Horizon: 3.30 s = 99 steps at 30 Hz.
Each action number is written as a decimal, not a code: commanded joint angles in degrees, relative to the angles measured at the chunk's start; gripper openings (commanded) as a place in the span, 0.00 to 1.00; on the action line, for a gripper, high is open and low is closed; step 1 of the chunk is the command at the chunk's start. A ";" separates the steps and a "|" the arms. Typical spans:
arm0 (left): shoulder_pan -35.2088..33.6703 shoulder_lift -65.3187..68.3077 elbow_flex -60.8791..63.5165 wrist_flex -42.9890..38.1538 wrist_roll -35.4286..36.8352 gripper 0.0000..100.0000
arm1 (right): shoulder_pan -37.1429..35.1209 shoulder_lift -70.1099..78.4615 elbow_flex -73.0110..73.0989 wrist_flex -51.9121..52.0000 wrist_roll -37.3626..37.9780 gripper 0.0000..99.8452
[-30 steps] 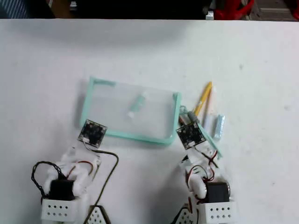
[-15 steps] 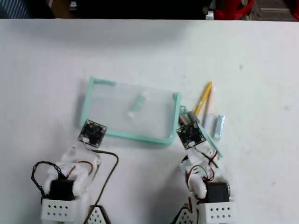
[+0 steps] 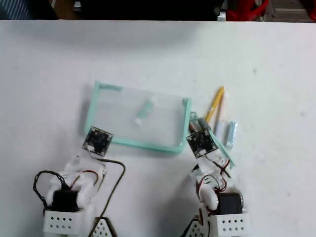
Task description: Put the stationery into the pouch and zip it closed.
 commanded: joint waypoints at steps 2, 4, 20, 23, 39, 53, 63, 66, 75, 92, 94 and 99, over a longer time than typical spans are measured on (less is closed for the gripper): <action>0.57 -0.57 -0.26 0.35 -0.18 0.08 | -0.48 -0.31 0.35 0.22 -0.18 0.02; 0.57 -0.57 -0.26 0.35 -0.18 0.08 | -0.48 -0.31 0.35 0.22 -0.18 0.02; -12.18 -0.66 -0.26 -2.81 -0.35 0.08 | -0.48 -0.31 0.35 0.22 -0.09 0.02; -14.73 -0.66 -0.26 -5.98 -0.09 0.08 | -0.48 -0.31 0.35 0.22 0.00 0.02; -14.99 -0.75 -10.46 -6.15 -0.62 0.08 | -0.48 -0.31 0.35 0.22 0.00 0.02; -6.20 -1.89 -40.09 -6.42 14.51 0.08 | -0.48 -0.31 0.35 0.22 0.00 0.02; 2.68 -1.89 -18.73 -19.34 11.08 0.08 | -0.48 -0.31 0.35 0.22 0.09 0.02; 2.68 -1.89 -14.24 -20.75 3.87 0.08 | -0.40 -0.31 0.35 0.22 0.09 0.02; 2.86 -1.89 -9.05 -20.75 1.23 0.08 | -0.31 -0.31 0.35 0.22 0.09 0.02; 2.59 -1.89 -5.19 -24.35 1.23 0.08 | -0.48 -0.31 0.35 0.22 0.09 0.02; 2.59 -1.89 -5.19 -24.35 1.23 0.08 | -0.48 -0.31 0.35 0.22 0.09 0.02; 2.59 -1.89 -5.01 -24.35 1.23 0.08 | -0.57 -0.31 0.35 0.22 0.09 0.02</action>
